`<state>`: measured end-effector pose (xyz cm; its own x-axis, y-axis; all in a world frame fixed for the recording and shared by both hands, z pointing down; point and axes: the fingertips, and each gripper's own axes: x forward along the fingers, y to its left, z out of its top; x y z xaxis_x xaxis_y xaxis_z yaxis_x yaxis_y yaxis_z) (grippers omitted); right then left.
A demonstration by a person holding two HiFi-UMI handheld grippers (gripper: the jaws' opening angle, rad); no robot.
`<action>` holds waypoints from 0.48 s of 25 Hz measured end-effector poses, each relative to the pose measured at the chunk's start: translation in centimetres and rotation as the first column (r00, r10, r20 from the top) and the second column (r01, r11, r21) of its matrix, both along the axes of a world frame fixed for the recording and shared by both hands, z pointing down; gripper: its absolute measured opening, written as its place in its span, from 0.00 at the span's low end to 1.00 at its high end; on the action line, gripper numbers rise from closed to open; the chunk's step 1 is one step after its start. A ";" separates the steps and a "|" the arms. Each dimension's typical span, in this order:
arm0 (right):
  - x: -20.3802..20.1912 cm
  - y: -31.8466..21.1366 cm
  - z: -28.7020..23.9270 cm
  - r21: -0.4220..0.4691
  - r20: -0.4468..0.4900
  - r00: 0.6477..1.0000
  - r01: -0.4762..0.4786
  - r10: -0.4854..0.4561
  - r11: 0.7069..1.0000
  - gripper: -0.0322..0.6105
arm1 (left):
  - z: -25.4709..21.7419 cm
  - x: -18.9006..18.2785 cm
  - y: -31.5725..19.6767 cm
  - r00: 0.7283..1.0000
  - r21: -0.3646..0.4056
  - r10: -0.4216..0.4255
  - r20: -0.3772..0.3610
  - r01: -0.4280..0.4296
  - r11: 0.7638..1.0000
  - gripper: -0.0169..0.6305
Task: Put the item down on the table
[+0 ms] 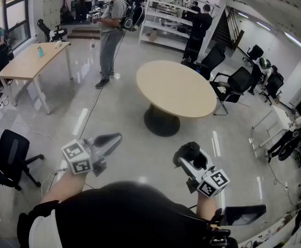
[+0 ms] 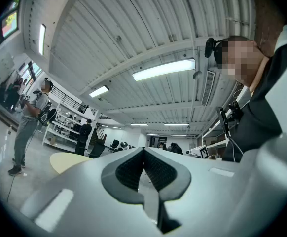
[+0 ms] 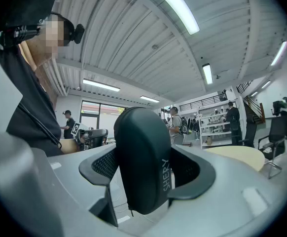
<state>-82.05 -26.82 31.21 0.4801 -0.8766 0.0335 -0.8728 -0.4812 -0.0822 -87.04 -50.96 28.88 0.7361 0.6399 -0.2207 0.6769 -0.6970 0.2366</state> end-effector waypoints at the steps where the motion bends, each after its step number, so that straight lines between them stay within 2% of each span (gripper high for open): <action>1: 0.0 0.1 0.1 -0.001 0.000 1.000 0.000 0.000 1.000 0.58 | 0.0 0.0 0.1 1.000 -0.001 -0.001 -0.002 0.001 1.000 0.02; 12: 0.0 0.5 0.3 0.007 0.012 1.000 0.005 -0.005 1.000 0.58 | 0.4 -0.3 0.4 1.000 -0.007 -0.003 -0.009 0.003 1.000 0.02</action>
<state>-82.03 -26.34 31.50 0.4754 -0.8791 0.0334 -0.8740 -0.4763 -0.0963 -87.35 -50.51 29.32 0.7358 0.6362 -0.2322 0.6771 -0.6973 0.2351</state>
